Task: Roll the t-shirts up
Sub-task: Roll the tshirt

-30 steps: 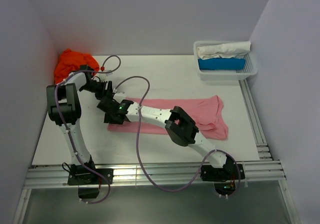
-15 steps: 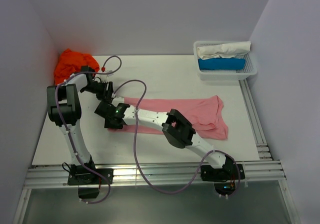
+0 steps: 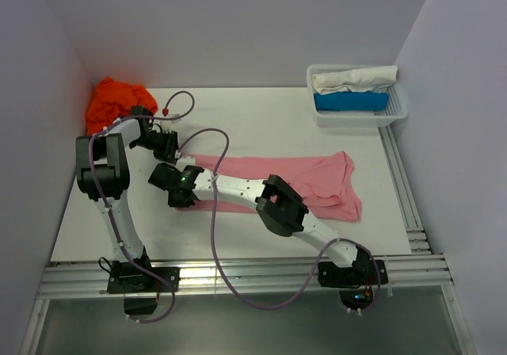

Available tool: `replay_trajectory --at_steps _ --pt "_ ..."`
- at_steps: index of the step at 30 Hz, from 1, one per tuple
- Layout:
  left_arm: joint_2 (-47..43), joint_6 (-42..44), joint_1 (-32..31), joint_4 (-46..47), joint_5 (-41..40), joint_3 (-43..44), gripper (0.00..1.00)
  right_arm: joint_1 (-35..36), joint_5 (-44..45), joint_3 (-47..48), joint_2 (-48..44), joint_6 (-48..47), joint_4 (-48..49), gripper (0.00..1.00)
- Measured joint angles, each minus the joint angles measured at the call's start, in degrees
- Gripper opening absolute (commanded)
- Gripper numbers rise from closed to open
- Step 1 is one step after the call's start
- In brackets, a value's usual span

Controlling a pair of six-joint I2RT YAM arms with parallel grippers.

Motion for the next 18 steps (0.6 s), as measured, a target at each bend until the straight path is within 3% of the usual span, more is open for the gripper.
replay_trajectory --at_steps 12,18 --pt "-0.02 0.00 -1.33 -1.51 -4.00 1.16 0.14 -1.01 -0.87 -12.98 -7.76 -1.29 8.57 0.09" --pt "-0.09 -0.04 -2.62 -2.34 -6.38 2.08 0.14 -1.92 -1.27 -14.21 -11.37 -1.49 11.04 0.09"
